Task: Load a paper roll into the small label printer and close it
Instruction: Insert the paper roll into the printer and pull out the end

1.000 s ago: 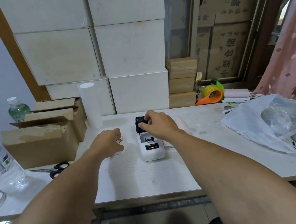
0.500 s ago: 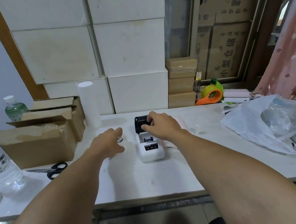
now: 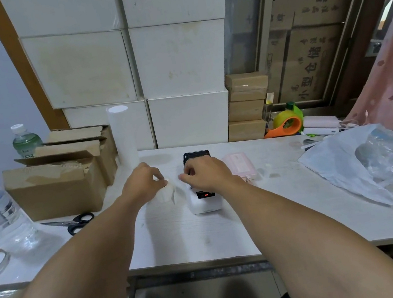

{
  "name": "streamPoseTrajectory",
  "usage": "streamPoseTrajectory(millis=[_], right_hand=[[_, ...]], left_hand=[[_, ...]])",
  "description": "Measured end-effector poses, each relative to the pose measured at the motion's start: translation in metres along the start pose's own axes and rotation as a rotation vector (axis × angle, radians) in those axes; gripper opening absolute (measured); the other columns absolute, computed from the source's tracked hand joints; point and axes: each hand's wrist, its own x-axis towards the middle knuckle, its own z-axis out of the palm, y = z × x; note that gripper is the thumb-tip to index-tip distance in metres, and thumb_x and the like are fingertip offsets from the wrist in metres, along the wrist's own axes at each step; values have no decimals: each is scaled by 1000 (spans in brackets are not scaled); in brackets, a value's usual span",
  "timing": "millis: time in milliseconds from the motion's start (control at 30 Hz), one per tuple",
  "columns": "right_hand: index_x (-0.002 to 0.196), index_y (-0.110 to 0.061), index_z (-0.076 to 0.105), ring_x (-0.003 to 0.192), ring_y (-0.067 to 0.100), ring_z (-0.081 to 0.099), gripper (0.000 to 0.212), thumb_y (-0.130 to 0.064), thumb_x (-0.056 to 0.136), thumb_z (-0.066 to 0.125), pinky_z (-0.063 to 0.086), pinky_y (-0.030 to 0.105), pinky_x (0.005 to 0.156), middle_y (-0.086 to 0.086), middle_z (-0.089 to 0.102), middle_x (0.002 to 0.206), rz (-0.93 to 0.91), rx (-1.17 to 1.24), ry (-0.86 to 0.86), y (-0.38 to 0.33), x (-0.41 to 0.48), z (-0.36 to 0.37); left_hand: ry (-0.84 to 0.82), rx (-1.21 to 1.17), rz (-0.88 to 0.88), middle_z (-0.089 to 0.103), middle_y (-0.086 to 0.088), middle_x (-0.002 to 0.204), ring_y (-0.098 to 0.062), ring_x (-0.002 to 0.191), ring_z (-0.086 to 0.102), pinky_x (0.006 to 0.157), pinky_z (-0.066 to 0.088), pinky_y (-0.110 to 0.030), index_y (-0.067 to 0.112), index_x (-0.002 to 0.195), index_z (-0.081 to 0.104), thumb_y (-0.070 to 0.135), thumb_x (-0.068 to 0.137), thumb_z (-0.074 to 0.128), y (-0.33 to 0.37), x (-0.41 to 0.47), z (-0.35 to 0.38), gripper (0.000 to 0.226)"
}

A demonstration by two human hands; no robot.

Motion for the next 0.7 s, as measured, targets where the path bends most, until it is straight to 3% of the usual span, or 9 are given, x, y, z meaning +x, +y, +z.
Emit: streamPoseTrajectory(millis=[167,300,467,700], right_hand=[[120,-23,73,103,20,65,51,-63,91,59,53,35,81,-4,74,109,-17,-44,-93,-17,4,13],[117,-15,74,104,28,68,43,-47,89,67,57,38,85,6,73,112,27,-79,-127,-26,3,21],[123,-24,71,109,29,67,37,-22,87,65,56,36,86,2,72,118,96,33,-140,-30,4,26],[94,-29,78,93,22,69,22,-17,78,69,59,33,78,-6,74,96,82,49,-238,-28,4,23]], left_hand=[[32,28,-1,56,0,105,-18,89,59,74,49,-33,19,94,78,38,89,75,3,1,3,20],[31,27,-11,54,2,102,-19,91,58,72,44,-32,19,95,78,38,91,72,3,0,5,21],[34,-15,-57,56,2,99,-18,86,60,66,42,-31,22,92,81,39,90,74,0,-1,4,19],[35,15,-106,62,0,100,-22,86,61,66,43,-32,19,90,70,41,93,68,9,-3,9,21]])
